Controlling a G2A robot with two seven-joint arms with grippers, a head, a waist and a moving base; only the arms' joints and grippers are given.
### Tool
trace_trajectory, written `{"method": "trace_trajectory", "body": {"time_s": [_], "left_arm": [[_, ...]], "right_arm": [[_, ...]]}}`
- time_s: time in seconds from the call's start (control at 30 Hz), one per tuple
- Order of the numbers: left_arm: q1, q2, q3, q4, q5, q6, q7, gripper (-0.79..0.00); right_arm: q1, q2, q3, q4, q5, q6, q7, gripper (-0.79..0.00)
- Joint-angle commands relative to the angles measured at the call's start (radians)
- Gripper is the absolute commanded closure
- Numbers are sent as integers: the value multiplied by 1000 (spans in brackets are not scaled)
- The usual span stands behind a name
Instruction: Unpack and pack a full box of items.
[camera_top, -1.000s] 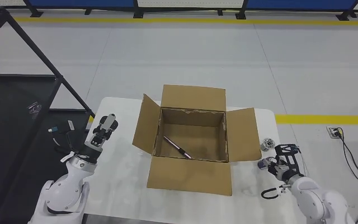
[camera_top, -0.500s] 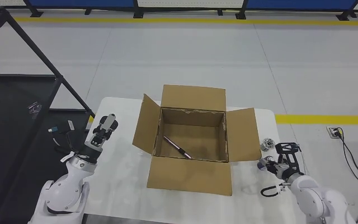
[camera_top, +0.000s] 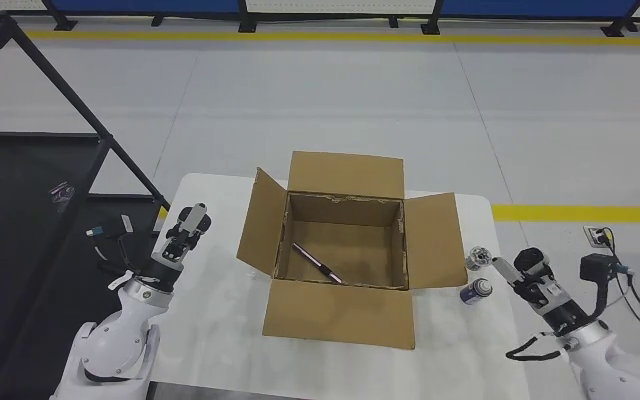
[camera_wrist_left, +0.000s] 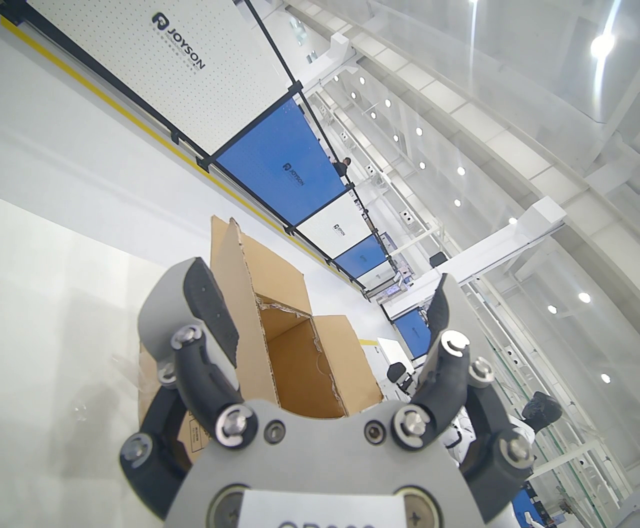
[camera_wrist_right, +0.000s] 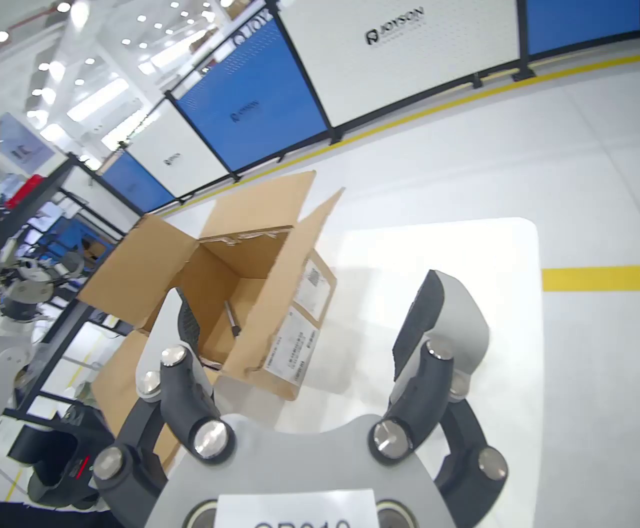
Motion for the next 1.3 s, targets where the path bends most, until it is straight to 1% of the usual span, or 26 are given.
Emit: {"method": "trace_trajectory", "body": {"time_s": [0.0, 0.17, 0.23, 0.3, 0.4, 0.57, 0.63, 0.73, 0.87, 0.97, 1.27], "left_arm": [[0, 0, 0, 0, 0, 0, 0, -785], [1, 0, 0, -1, 0, 1, 2, -785], [9, 0, -3, -11, 8, 3, 17, -785], [18, 0, -11, -17, 13, 7, 42, -785], [29, 1, -29, -20, 13, 13, 70, -785], [49, 3, -65, -21, -5, 12, 96, -785], [57, 4, -76, -21, -12, 8, 98, -785], [64, 4, -81, -24, -17, 4, 102, -785], [68, 5, -81, -25, -16, 5, 109, -785], [69, 5, -82, -24, -16, 4, 113, -785], [56, 7, -77, -16, -13, 4, 106, -785]], "right_arm": [[0, 0, 0, 0, -39, 83, 0, -785], [2, 0, -3, -2, -40, 89, 2, -785], [27, 1, -26, -8, -39, 132, 36, -785], [79, 4, -53, -1, -17, 183, 114, -785], [171, 12, -93, 19, 2, 225, 249, -785], [331, 26, -168, 92, -25, 287, 442, -785], [391, 29, -208, 132, -46, 307, 497, -785], [462, 29, -262, 199, -31, 304, 546, -785], [516, 30, -322, 254, -45, 293, 565, -785], [534, 30, -357, 266, -59, 295, 563, -785], [519, 34, -403, 224, -62, 291, 552, -785]]}}
